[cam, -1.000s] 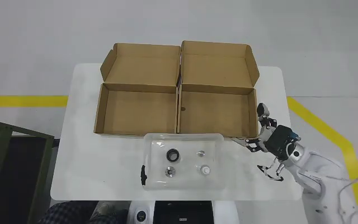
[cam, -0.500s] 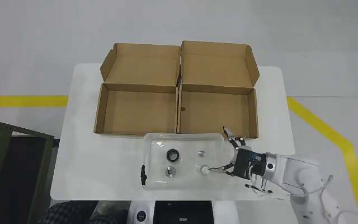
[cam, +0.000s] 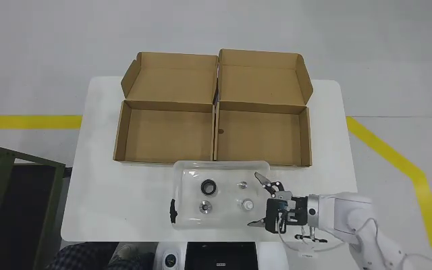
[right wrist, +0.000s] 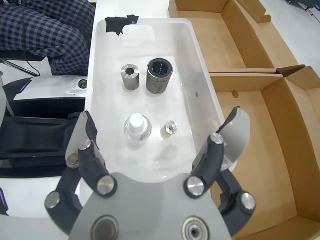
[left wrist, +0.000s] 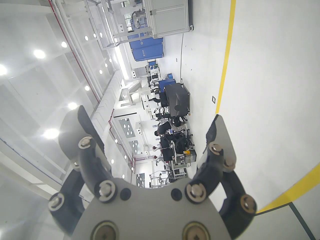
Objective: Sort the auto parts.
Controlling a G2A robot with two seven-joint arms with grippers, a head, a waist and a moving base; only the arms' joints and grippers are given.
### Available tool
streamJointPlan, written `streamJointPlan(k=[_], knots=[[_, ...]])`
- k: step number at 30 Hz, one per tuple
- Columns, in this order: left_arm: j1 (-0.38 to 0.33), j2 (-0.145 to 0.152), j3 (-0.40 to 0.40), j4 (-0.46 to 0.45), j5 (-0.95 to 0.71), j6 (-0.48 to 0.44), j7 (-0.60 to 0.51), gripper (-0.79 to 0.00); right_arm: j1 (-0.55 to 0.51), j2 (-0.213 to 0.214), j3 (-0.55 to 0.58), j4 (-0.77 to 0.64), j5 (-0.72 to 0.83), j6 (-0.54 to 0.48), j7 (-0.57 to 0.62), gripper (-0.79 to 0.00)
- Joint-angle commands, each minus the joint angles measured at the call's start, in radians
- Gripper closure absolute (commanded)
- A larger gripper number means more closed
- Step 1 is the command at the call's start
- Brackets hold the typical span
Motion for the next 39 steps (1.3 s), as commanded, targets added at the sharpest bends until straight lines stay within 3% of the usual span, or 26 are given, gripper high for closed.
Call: streamJointPlan(k=[1,14,17,29,39], knots=[[0.0,0.0,0.0,0.0,0.0,0.0,0.0,-0.785,0.004,0.006,-0.001,0.006,0.007,0.0,0.016,-0.785],[0.0,0.0,0.0,0.0,0.0,0.0,0.0,-0.785,0.038,0.019,-0.034,0.018,0.041,0.023,0.076,-0.785],[0.0,0.0,0.0,0.0,0.0,0.0,0.0,-0.785,0.044,0.019,-0.05,0.025,0.035,0.031,0.091,-0.723],[0.0,0.0,0.0,0.0,0.0,0.0,0.0,-0.785,0.072,0.019,-0.103,0.048,0.022,0.045,0.133,-0.646],[0.0,0.0,0.0,0.0,0.0,0.0,0.0,-0.785,0.099,0.02,-0.141,0.063,0.019,0.047,0.169,-0.533]])
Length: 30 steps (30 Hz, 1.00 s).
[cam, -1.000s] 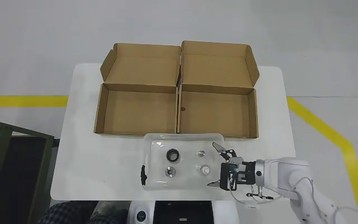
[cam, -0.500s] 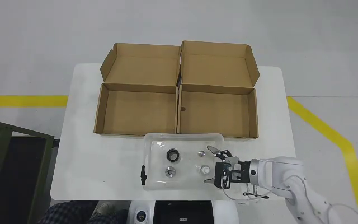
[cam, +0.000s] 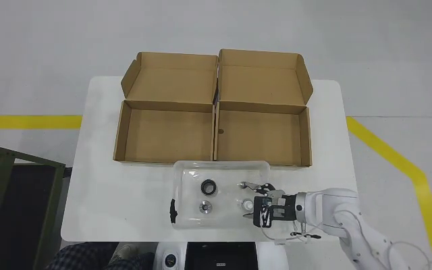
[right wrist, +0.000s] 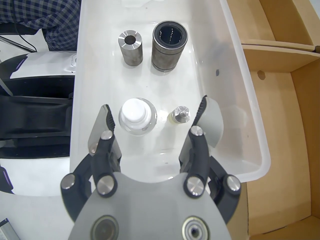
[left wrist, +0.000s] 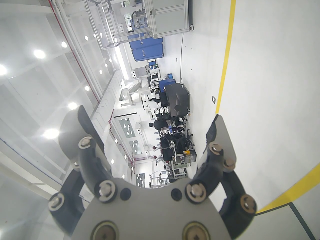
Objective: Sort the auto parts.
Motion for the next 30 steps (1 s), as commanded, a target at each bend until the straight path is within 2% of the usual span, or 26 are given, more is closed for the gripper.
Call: streamJointPlan(k=[1,5,6,10,13,16,19,20,30], knots=[[0.0,0.0,0.0,0.0,0.0,0.0,0.0,-0.785,0.003,0.0,-0.004,0.001,-0.001,0.0,0.008,-0.52],[0.0,0.0,0.0,0.0,0.0,0.0,0.0,-0.785,0.01,0.002,-0.014,-0.001,-0.002,-0.009,0.028,-0.434],[0.0,0.0,0.0,0.0,0.0,0.0,0.0,-0.785,0.011,0.003,-0.018,-0.003,-0.004,-0.014,0.035,-0.388],[0.0,0.0,0.0,0.0,0.0,0.0,0.0,-0.785,0.019,0.004,-0.03,-0.008,0.002,-0.023,0.054,-0.369],[0.0,0.0,0.0,0.0,0.0,0.0,0.0,-0.785,0.027,0.004,-0.04,-0.007,0.009,-0.028,0.066,-0.326],[0.0,0.0,0.0,0.0,0.0,0.0,0.0,-0.785,0.035,0.005,-0.047,-0.004,0.019,-0.033,0.075,-0.206],[0.0,0.0,0.0,0.0,0.0,0.0,0.0,-0.785,0.042,0.006,-0.05,-0.006,0.027,-0.036,0.083,-0.022],[0.0,0.0,0.0,0.0,0.0,0.0,0.0,-0.785,0.043,0.007,-0.05,-0.009,0.03,-0.037,0.085,0.0],[0.0,0.0,0.0,0.0,0.0,0.0,0.0,-0.785,0.047,0.015,-0.032,-0.05,0.086,-0.046,0.067,0.0]])
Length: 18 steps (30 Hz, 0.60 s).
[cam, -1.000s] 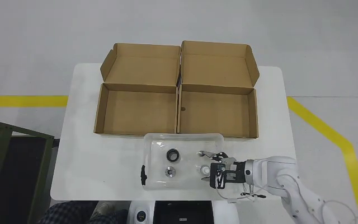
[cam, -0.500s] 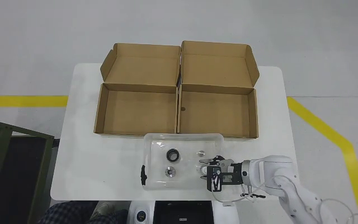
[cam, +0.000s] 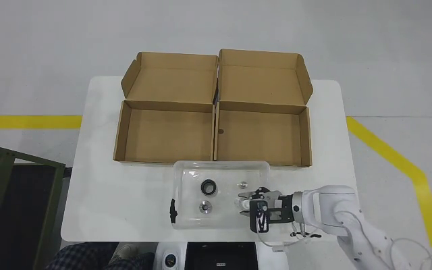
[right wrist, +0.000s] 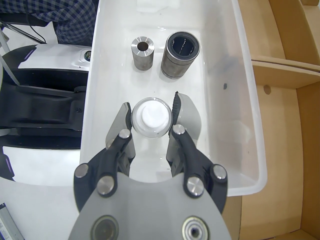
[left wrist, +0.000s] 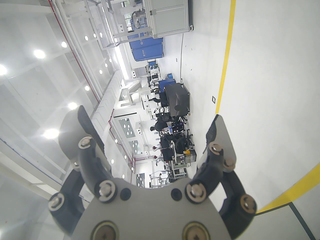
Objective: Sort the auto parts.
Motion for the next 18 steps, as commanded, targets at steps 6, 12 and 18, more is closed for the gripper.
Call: streamJointPlan(k=[6,12,18], knots=[[0.0,0.0,0.0,0.0,0.0,0.0,0.0,-0.785,0.006,0.003,0.033,-0.013,0.058,0.029,-0.096,0.0],[0.0,0.0,0.0,0.0,0.0,0.0,0.0,-0.785,0.014,-0.002,0.053,0.01,0.084,0.095,-0.238,0.0],[0.0,0.0,0.0,0.0,0.0,0.0,0.0,-0.785,0.045,-0.013,0.049,0.045,0.116,0.17,-0.384,0.0]])
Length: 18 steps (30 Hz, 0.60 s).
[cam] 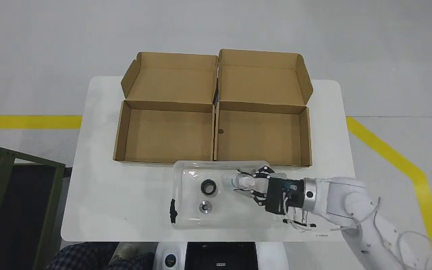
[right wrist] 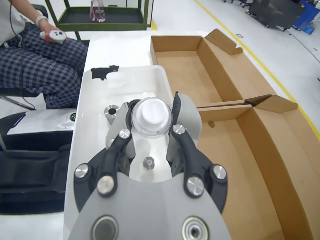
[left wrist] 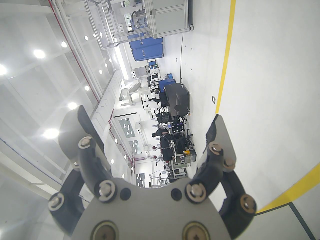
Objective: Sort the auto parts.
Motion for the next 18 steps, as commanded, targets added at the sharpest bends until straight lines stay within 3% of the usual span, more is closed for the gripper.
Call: streamJointPlan(k=[1,18], knots=[[0.0,0.0,0.0,0.0,0.0,0.0,0.0,-0.785,0.014,-0.004,-0.003,0.023,0.025,0.025,-0.051,0.0],[0.0,0.0,0.0,0.0,0.0,0.0,0.0,-0.785,0.133,-0.038,-0.034,0.153,0.17,0.107,-0.26,0.0]])
